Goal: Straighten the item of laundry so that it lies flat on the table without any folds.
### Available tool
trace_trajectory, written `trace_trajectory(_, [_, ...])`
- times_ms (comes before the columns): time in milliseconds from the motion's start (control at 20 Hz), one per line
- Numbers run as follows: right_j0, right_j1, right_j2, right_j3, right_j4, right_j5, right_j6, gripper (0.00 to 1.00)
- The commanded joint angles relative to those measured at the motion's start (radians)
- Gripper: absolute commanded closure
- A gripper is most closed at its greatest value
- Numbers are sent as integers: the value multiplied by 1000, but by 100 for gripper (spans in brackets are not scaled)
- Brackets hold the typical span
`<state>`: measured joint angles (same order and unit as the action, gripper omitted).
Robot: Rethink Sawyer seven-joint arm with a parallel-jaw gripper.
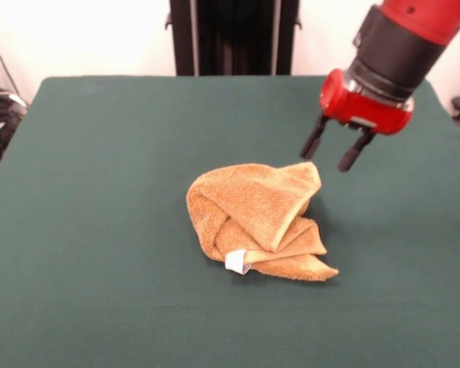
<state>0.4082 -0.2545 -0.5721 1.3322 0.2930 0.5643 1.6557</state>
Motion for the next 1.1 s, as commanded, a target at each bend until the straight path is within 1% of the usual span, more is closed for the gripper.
trace_trajectory(50, [41,12,26,-60,73,107,359,0])
trace_trajectory(200, [45,33,16,-72,74,99,362,0])
trace_trajectory(350, [45,53,9,-70,71,63,352,0])
trace_trajectory(450, [44,80,-10,-82,49,33,329,0])
trace_trajectory(700, [49,148,-60,-95,27,-45,328,0])
trace_trajectory(1100, [60,200,-119,-113,25,-76,310,0])
